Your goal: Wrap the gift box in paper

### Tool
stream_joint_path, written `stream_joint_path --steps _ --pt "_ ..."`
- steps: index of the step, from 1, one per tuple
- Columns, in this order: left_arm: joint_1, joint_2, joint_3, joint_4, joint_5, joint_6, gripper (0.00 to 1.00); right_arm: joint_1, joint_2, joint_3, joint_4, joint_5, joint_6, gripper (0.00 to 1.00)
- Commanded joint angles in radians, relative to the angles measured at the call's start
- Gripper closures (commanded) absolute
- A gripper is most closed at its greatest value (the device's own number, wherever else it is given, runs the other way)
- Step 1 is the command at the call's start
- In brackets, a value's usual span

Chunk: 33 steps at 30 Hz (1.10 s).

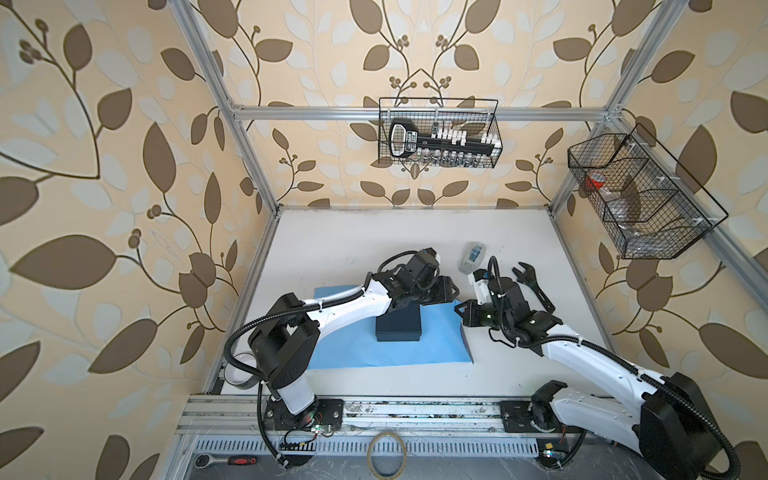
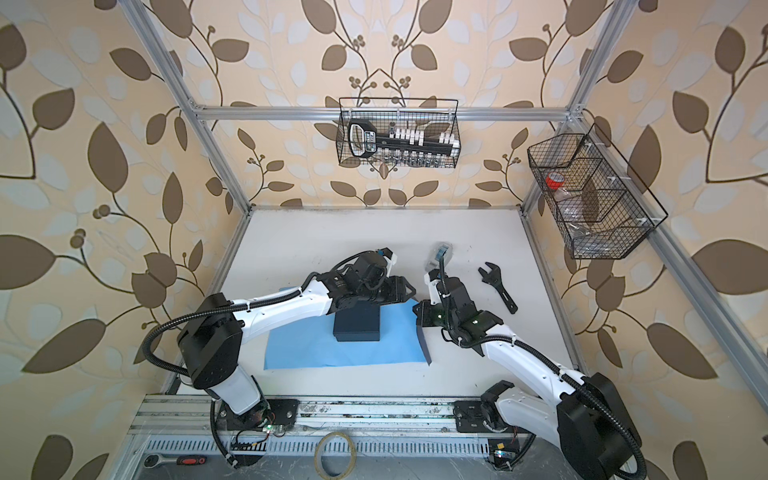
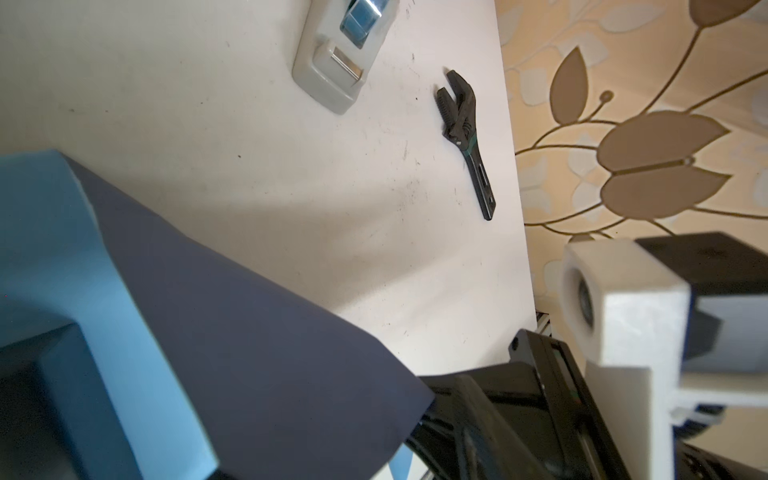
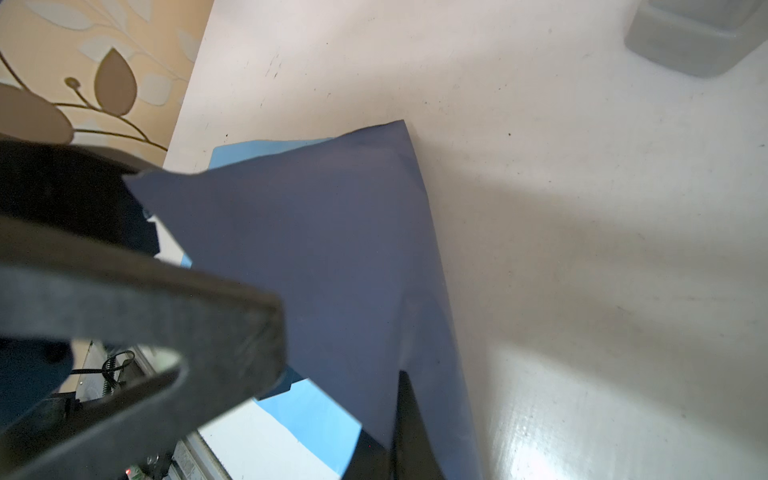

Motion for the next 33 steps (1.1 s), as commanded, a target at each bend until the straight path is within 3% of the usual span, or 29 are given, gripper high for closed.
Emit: stream_joint_path --steps 1,16,21,26,33 --pt "0.000 0.017 0.052 -0.003 -0.036 0.002 0.49 0.011 -0.011 0.005 0.015 0.015 0.007 0.98" --pt "0.009 0.089 0.122 -0.047 -0.076 0.048 0.71 0.044 0.007 0.002 0.034 0.020 0.007 0.96" --pt "0.023 0.096 0.126 -0.055 -0.054 0.069 0.84 0.049 0.000 0.005 0.024 0.016 -0.004 0.92" --pt "0.047 0.079 0.122 -0.076 -0.002 0.110 0.93 0.048 -0.048 0.016 -0.049 0.009 -0.054 0.79" --pt "0.129 0.007 0.074 -0.117 0.212 0.205 0.95 0.027 -0.195 0.070 -0.218 -0.048 -0.171 0.54"
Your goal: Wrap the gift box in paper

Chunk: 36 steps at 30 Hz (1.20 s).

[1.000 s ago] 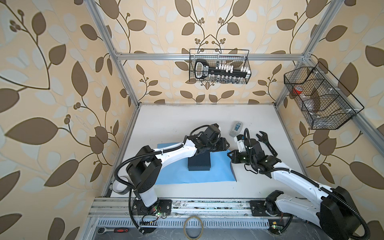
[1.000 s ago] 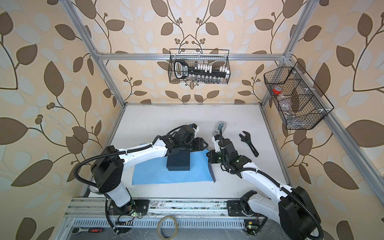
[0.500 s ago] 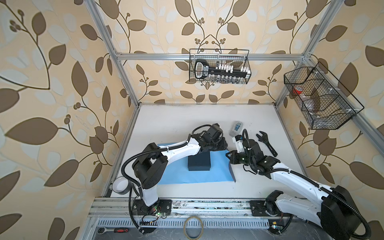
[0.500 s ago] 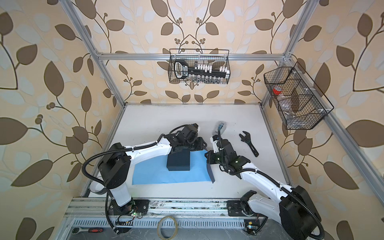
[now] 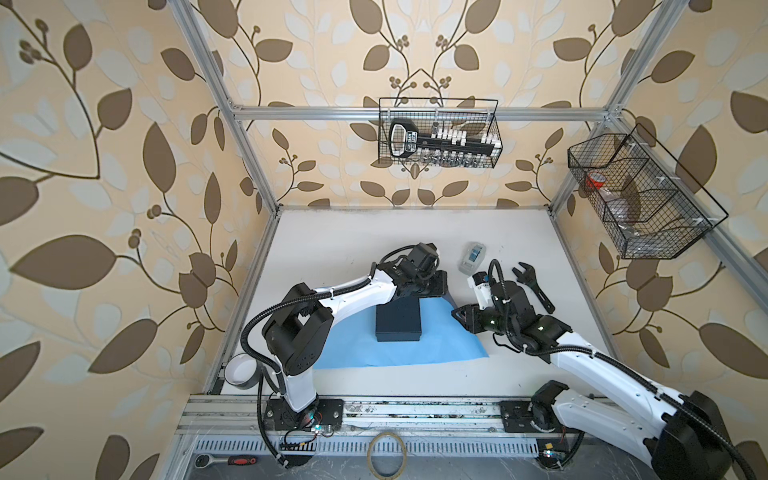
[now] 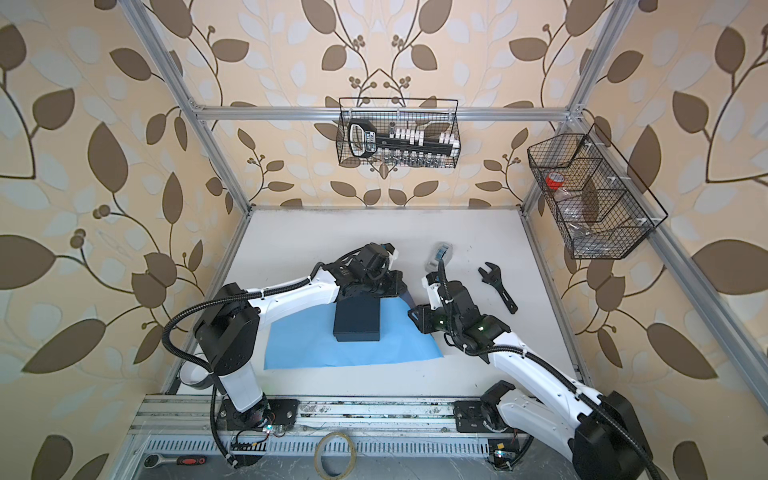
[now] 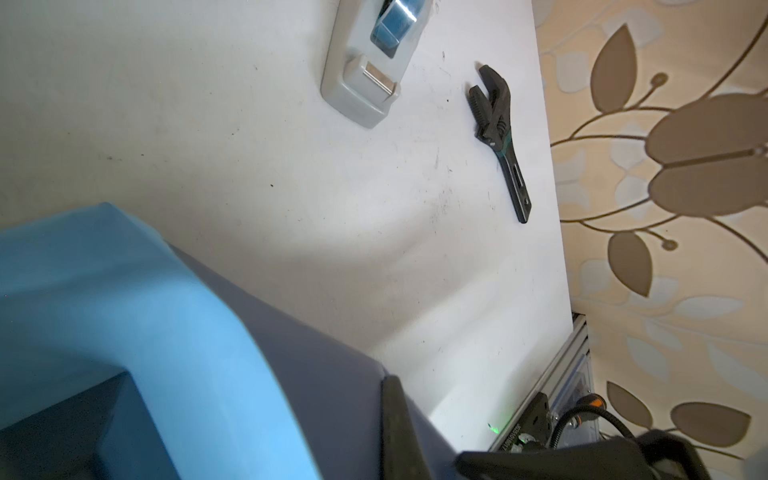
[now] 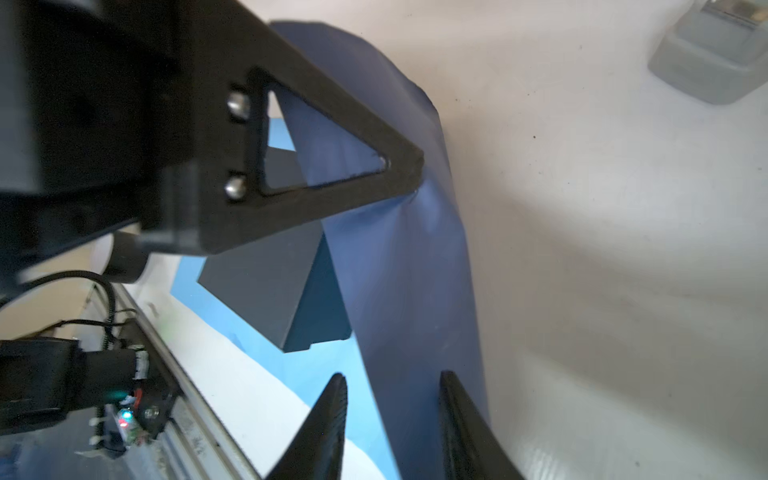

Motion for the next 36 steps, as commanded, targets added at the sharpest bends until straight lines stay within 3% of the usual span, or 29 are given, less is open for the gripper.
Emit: stream_joint_path --steps 1,7,11,16,21,36 --pt "0.051 -0.087 -0.023 -0.018 0.155 0.081 0.96 -0.018 -0.059 0.055 -0.096 -0.064 -0.082 0.52" --pt "0.175 -0.132 -0.066 -0.121 0.318 0.215 0.97 -0.039 -0.064 0.087 -0.076 -0.099 -0.088 0.44" --pt "0.275 -0.177 -0.115 -0.172 0.393 0.310 0.97 -0.037 -0.010 0.101 -0.008 -0.082 -0.052 0.28" --pt "0.338 -0.189 -0.122 -0.198 0.417 0.377 0.95 0.002 0.103 0.104 0.115 -0.001 0.041 0.14" --pt "0.410 -0.197 -0.149 -0.209 0.417 0.412 0.94 0.037 0.230 0.120 0.207 -0.003 0.070 0.09" --pt "0.481 -0.147 -0.160 -0.229 0.434 0.442 0.91 0.133 0.540 0.229 0.302 0.039 0.125 0.00"
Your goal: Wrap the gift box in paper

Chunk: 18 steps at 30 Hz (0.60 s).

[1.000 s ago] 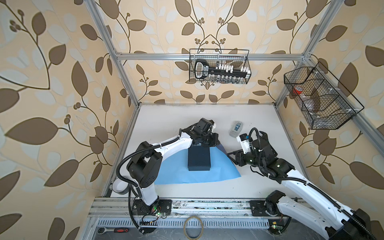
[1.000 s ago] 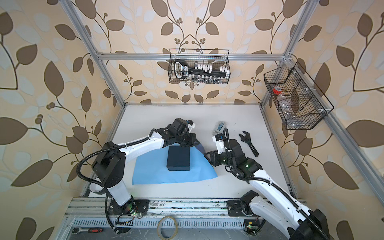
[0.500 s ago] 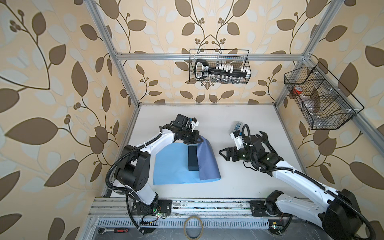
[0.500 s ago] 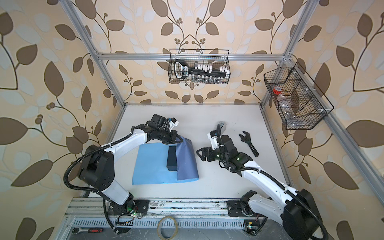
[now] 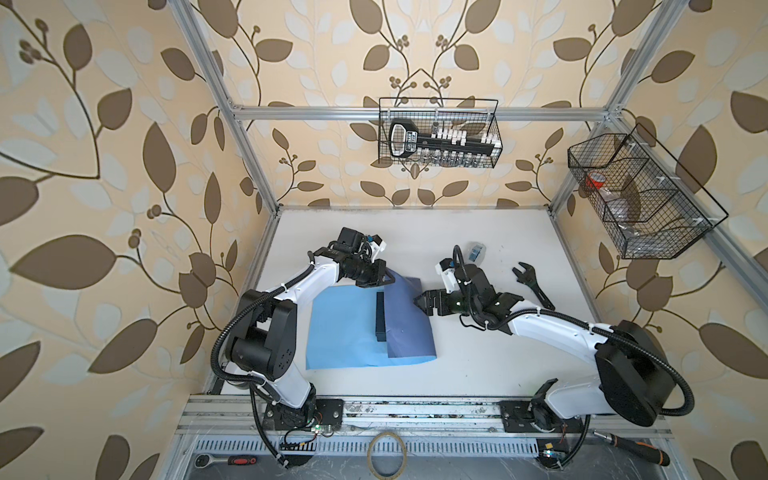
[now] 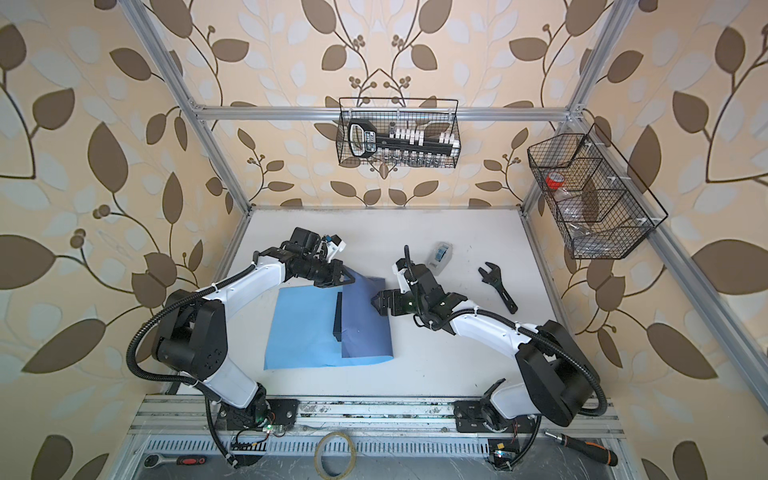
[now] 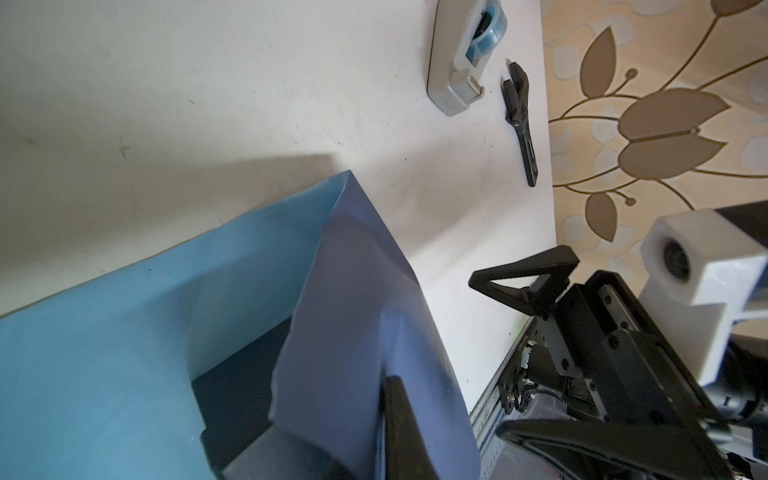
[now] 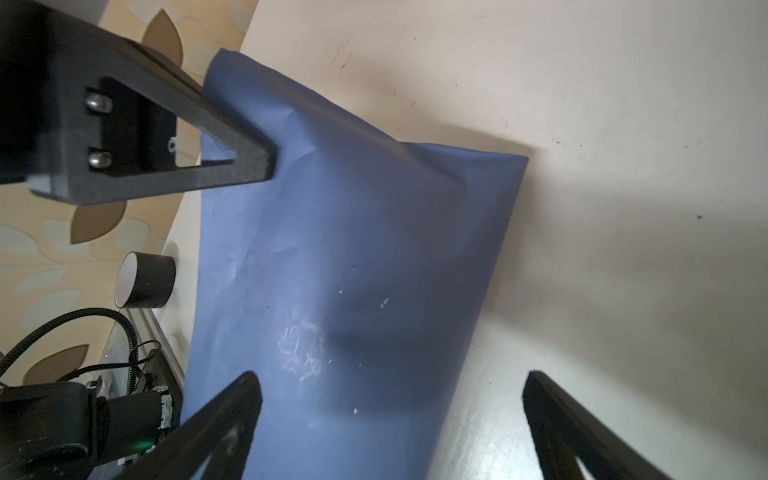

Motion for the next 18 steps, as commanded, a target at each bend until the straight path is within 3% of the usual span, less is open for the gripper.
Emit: stream_joint_path --steps 1,8,10,11,16,18 --pt "0.019 0.000 -0.005 -0.003 0.042 0.025 0.91 0.025 0.048 0.040 0.018 0.035 0.014 0.00" --pt "0.044 0.009 -0.030 0.029 0.037 0.006 0.92 0.071 0.136 0.057 0.022 0.075 0.039 0.00" --pt "0.052 0.001 -0.044 0.045 0.018 -0.015 0.87 0.081 0.159 0.061 0.019 0.093 0.051 0.00" --pt "0.056 -0.008 -0.054 0.057 0.009 -0.030 0.83 0.086 0.169 0.061 0.021 0.099 0.059 0.00" --pt "0.069 -0.138 -0.174 0.115 -0.166 -0.159 0.43 0.110 0.201 0.062 0.019 0.144 0.090 0.00" --pt "0.069 -0.210 -0.240 0.138 -0.205 -0.209 0.34 0.114 0.207 0.059 0.023 0.157 0.102 0.00"
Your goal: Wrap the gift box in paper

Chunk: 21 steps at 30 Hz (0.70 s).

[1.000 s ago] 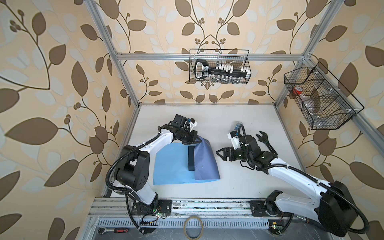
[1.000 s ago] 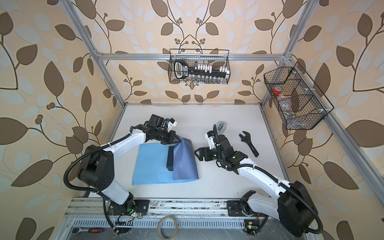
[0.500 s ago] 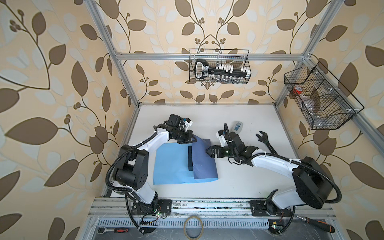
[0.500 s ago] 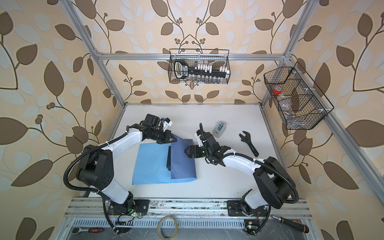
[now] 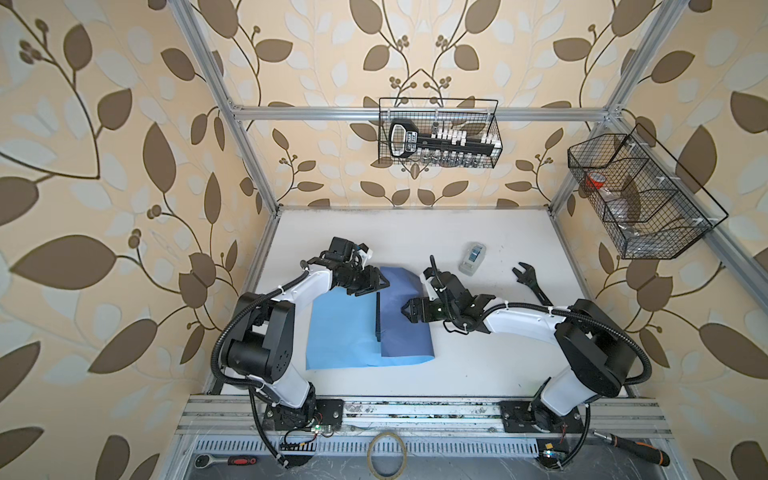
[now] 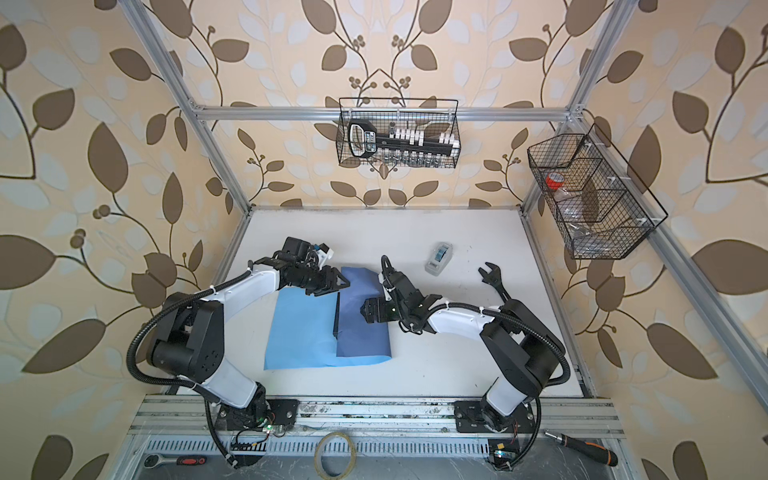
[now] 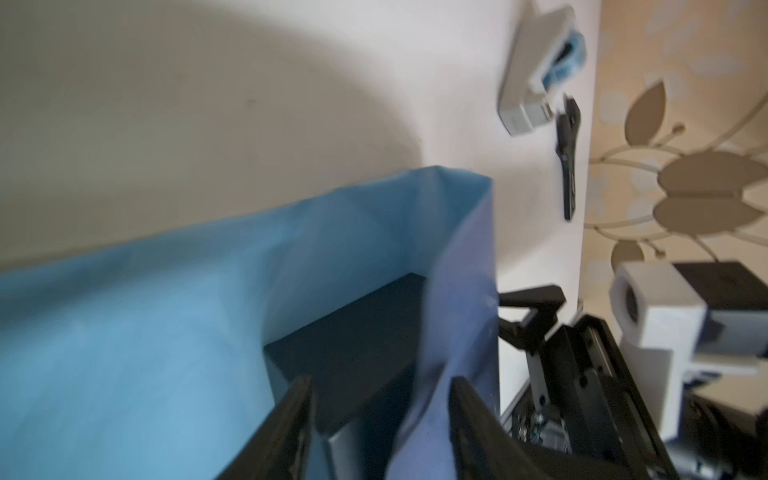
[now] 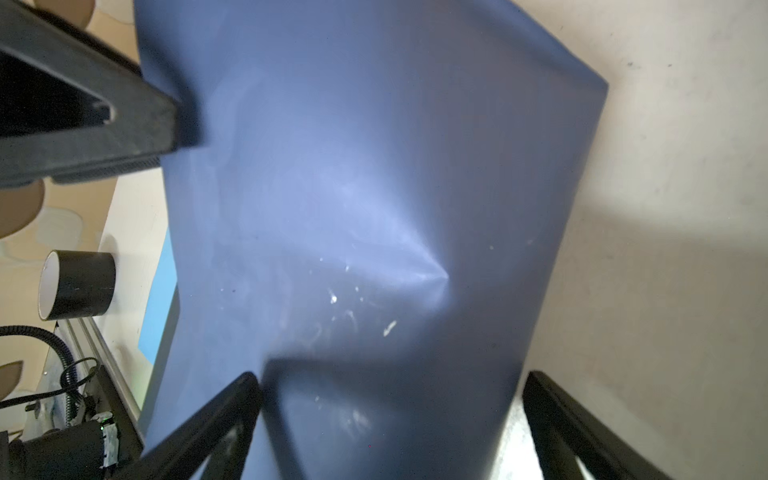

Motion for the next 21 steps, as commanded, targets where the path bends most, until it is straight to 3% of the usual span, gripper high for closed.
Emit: stream_joint_path --steps 1,4,8,13,21 --pt "0.010 -0.165 -0.096 0.061 -0.103 -0.111 0.30 0.011 0.039 0.010 -0.020 0.060 0.030 0.00" --pt "0.007 -0.254 -0.192 0.092 -0.100 -0.152 0.22 0.016 0.046 0.010 -0.016 0.067 0.041 0.00" --pt "-0.031 -0.309 -0.251 0.103 -0.066 -0.176 0.19 0.019 0.051 0.010 -0.014 0.069 0.042 0.00" --pt "-0.116 -0.230 -0.229 0.086 -0.102 -0.163 0.18 0.020 0.051 0.005 -0.009 0.066 0.048 0.00" --pt "-0.159 -0.141 -0.228 0.096 -0.142 -0.170 0.37 0.019 -0.007 0.010 -0.043 0.065 0.024 0.00"
